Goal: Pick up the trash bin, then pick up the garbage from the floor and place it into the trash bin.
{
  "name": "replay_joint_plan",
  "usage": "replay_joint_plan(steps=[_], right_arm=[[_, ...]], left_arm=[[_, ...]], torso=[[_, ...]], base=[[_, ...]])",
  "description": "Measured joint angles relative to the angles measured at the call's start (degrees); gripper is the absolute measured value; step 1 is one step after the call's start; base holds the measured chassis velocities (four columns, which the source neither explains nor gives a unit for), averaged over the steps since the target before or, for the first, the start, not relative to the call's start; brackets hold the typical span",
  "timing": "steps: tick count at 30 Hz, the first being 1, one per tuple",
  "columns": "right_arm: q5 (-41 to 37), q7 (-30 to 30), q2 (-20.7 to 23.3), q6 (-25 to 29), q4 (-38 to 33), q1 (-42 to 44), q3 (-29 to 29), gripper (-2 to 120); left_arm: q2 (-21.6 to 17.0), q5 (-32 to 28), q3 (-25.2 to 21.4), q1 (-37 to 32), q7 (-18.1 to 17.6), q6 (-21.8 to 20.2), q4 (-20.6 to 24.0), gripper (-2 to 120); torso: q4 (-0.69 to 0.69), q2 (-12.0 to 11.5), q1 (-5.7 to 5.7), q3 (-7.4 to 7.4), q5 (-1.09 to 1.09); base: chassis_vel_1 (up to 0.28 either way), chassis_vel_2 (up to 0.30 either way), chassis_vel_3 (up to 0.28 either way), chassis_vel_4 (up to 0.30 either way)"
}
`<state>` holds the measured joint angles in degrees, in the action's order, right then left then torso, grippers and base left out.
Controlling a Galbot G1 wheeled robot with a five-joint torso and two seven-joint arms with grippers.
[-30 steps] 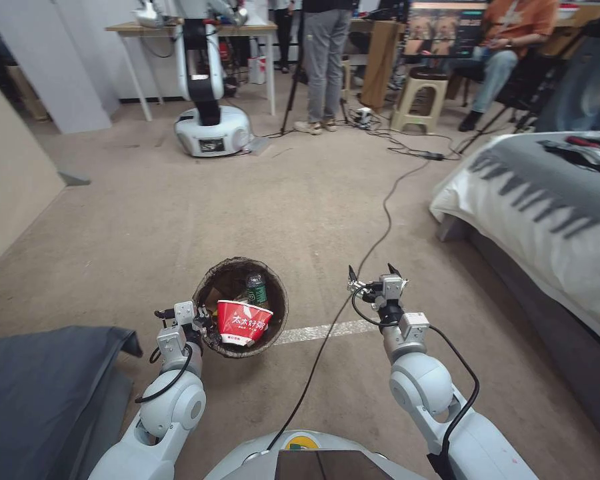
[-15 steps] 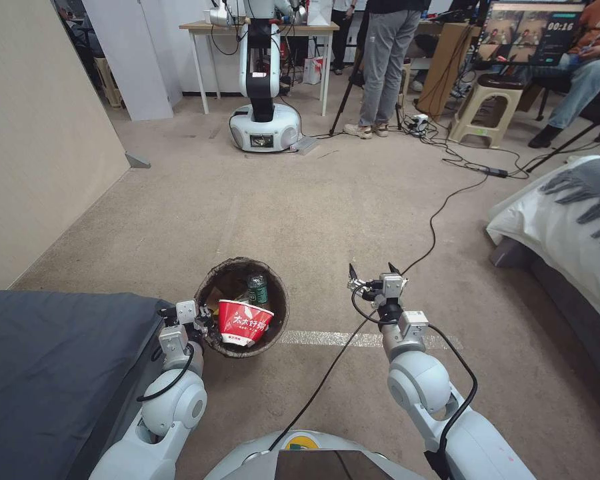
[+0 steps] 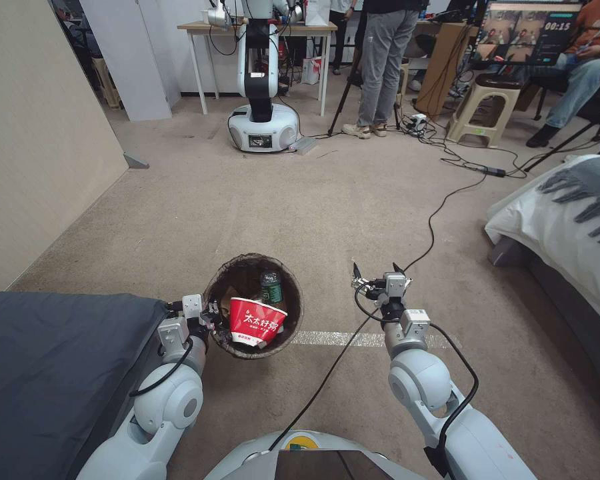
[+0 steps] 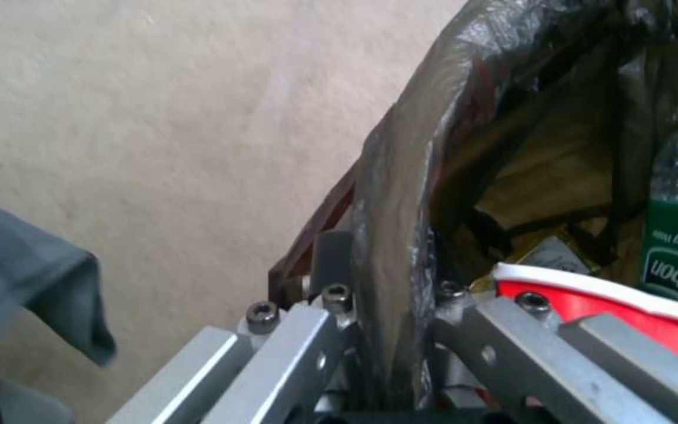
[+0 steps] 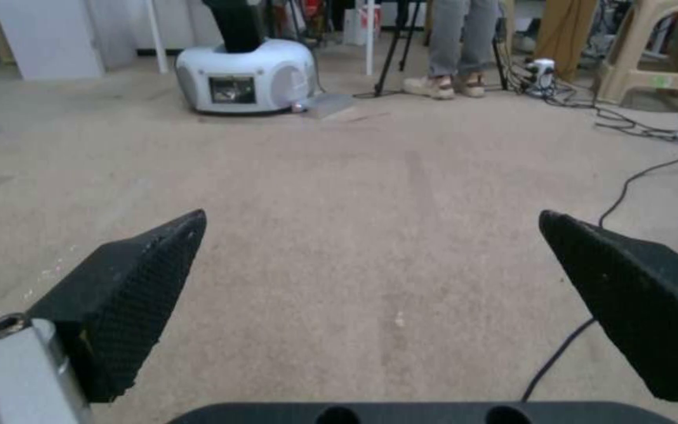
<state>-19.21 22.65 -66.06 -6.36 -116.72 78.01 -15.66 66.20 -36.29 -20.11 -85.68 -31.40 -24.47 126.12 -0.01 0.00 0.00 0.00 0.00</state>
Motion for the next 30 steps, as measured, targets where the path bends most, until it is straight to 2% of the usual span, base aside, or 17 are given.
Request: replay_joint_plan(steps=[2,3,5,9,18,30], right_arm=[[-0.20,0.29,0.16,-0.25,0.00,-0.24,-0.25,100],[-0.20,0.29,0.16,-0.25,0.00,-0.24,-0.25,100],[-0.31,0.53,0.29,-0.30,0.07,-0.36,-0.53,100],[-0.36,0.73,0.17,-0.32,0.24,-0.40,-0.63,100],[-0.38,1.28,-0.45,-0.56,1.00,-1.73,1.33,100],[-0.28,1.55,-1.68,-0.75,1.28,-2.20,2.37,100]], left_arm=[[-1.53,-5.31,0.31,0.62,-1.51,-2.95,1.52,0],[-1.53,-5.31,0.31,0.62,-1.51,-2.95,1.52,0],[-2.60,-11.72,0.64,1.33,-3.57,-5.79,2.71,0],[-3.10,-15.85,1.20,2.54,-5.12,-7.40,2.62,0],[-2.93,-22.28,1.13,3.06,-7.36,-8.55,1.14,0],[-1.66,-25.68,1.77,4.39,-7.54,-8.68,-3.29,0]], torso=[[0.02,0.00,0.00,0.00,0.00],[0.02,0.00,0.00,0.00,0.00],[0.02,0.00,0.00,0.00,0.00],[0.01,0.00,0.00,0.00,0.00],[0.02,0.00,0.00,0.00,0.00],[0.01,0.00,0.00,0.00,0.00]], base=[[0.000,0.000,0.000,0.000],[0.000,0.000,0.000,0.000],[0.000,0.000,0.000,0.000],[0.000,0.000,0.000,0.000],[0.000,0.000,0.000,0.000],[0.000,0.000,0.000,0.000]])
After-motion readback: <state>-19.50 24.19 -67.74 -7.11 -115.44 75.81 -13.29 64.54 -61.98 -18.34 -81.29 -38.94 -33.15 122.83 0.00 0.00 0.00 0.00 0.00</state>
